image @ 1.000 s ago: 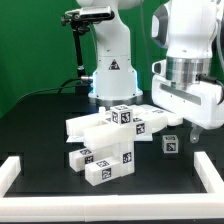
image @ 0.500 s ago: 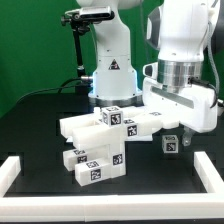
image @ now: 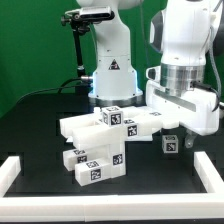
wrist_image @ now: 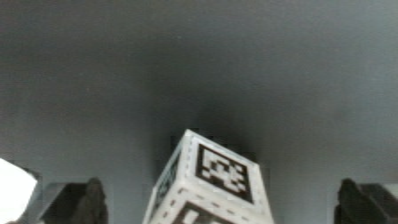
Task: Assemble chair
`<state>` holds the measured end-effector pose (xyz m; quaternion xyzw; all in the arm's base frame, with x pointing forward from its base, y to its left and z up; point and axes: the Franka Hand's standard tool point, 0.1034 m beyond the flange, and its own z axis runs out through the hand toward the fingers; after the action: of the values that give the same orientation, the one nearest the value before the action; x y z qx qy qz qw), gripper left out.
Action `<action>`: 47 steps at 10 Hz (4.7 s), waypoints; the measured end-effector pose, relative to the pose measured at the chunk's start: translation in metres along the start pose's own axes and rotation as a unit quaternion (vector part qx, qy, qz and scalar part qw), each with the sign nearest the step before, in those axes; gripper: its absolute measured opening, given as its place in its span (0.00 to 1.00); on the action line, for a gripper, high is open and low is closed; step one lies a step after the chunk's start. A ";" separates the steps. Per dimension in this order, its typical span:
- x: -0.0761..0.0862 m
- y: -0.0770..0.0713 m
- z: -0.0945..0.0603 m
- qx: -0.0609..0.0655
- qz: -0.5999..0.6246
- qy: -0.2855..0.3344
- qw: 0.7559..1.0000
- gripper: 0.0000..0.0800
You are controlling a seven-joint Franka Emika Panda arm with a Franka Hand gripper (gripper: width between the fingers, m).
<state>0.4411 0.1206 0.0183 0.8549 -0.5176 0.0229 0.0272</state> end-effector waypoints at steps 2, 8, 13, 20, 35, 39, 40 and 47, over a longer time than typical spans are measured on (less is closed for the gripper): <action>0.001 0.001 0.005 -0.003 -0.002 0.003 1.000 0.81; 0.001 0.001 0.006 -0.003 -0.002 0.003 1.000 0.35; -0.002 0.001 0.005 -0.003 -0.004 0.003 1.000 0.35; -0.012 0.007 -0.115 0.070 -0.019 -0.082 0.994 0.35; 0.147 0.032 -0.138 0.044 -0.172 -0.076 0.981 0.35; 0.178 0.055 -0.107 0.027 -0.195 -0.047 0.979 0.35; 0.172 0.053 -0.106 0.026 -0.200 -0.047 0.978 0.35; 0.157 0.058 -0.099 0.021 -0.208 -0.049 0.977 0.35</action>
Offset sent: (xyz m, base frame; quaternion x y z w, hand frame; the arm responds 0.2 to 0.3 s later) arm 0.0000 0.0000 0.0000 0.0000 0.0000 0.0000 1.0000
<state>0.4613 -0.0383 0.1286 0.9444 -0.3282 -0.0144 -0.0120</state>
